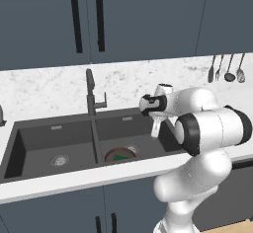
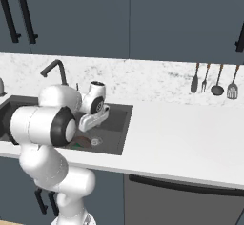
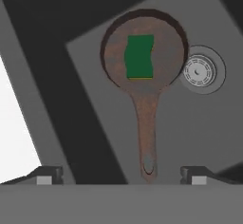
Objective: Pick the pan and sponge and place them into the sink. Then turn on the water.
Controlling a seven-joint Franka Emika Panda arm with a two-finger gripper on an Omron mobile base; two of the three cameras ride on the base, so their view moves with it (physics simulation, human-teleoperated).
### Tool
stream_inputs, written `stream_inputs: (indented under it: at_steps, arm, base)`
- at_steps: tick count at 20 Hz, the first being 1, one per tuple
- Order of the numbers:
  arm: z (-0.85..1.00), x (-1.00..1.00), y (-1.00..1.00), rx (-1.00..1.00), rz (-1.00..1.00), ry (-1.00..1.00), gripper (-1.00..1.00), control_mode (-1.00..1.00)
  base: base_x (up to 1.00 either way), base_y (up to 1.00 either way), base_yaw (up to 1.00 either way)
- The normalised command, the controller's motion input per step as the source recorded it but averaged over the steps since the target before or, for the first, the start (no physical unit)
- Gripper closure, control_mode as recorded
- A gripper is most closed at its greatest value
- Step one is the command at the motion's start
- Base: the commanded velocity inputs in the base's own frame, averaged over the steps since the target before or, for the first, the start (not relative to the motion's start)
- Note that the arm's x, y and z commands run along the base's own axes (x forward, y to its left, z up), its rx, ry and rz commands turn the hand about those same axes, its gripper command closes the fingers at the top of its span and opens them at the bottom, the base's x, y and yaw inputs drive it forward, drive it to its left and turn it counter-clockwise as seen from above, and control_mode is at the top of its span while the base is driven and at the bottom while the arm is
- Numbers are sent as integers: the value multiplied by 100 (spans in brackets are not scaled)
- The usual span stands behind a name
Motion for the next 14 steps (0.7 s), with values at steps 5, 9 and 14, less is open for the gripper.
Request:
stream_inputs:
  at_steps: [5,9,14]
  arm:
    - [50,-59,0,26,0,-4,-100,-100]
    - [39,-33,0,36,0,-15,-100,-100]
    - [59,0,8,26,0,-15,-100,-100]
  base:
    - [0,0,0]
    - [0,0,0]
    - [0,0,0]
